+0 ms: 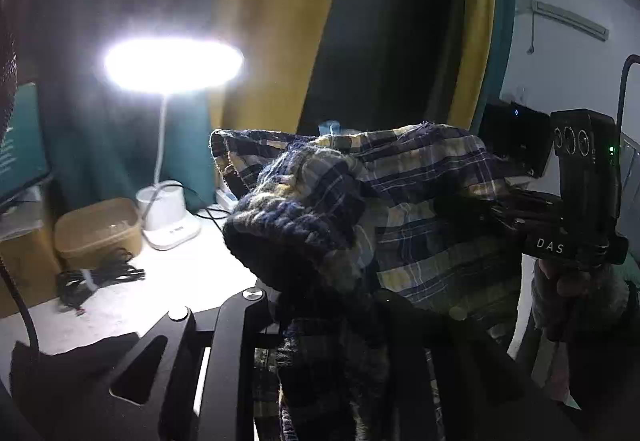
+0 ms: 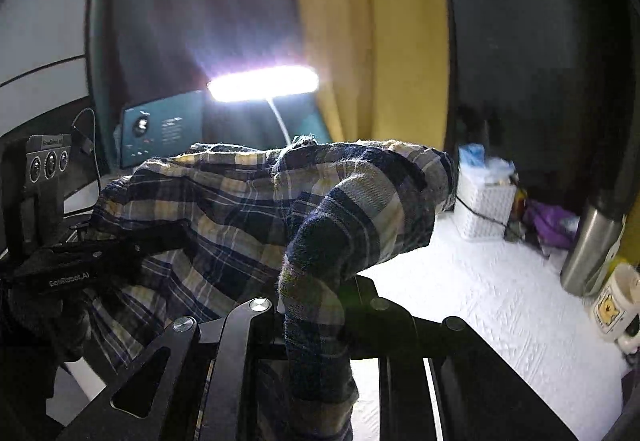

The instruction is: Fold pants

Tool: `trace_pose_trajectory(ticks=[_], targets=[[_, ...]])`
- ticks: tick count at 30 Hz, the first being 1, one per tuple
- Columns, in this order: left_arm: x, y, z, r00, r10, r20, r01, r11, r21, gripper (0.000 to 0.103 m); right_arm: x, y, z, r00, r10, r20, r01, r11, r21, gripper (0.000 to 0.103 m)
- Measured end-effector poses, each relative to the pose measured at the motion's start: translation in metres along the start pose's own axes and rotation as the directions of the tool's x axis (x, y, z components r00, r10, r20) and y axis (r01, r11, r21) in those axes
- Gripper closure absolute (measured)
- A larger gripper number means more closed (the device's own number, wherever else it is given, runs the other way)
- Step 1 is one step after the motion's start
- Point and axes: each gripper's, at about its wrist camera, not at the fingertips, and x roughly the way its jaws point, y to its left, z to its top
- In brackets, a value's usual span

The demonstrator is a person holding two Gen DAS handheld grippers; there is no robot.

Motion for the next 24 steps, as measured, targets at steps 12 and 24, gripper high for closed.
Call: trace_pose_trajectory(ticks=[12, 24], targets=[[-0.091, 0.011, -0.014, 0.989, 0.099, 0.107, -0.099, 0.995, -0.009, 0.085, -0.023, 0.071, 0.010, 0.994, 0.076, 0.072, -0.070, 0.994, -0.080, 0.087], [-0.124, 0.047, -0.044, 0.978, 0.191, 0.080, -0.189, 0.981, -0.040, 0.085, 0.008, 0.110, 0.000, 0.986, 0.163, 0.014, -0.162, 0.983, -0.085, 0.087]])
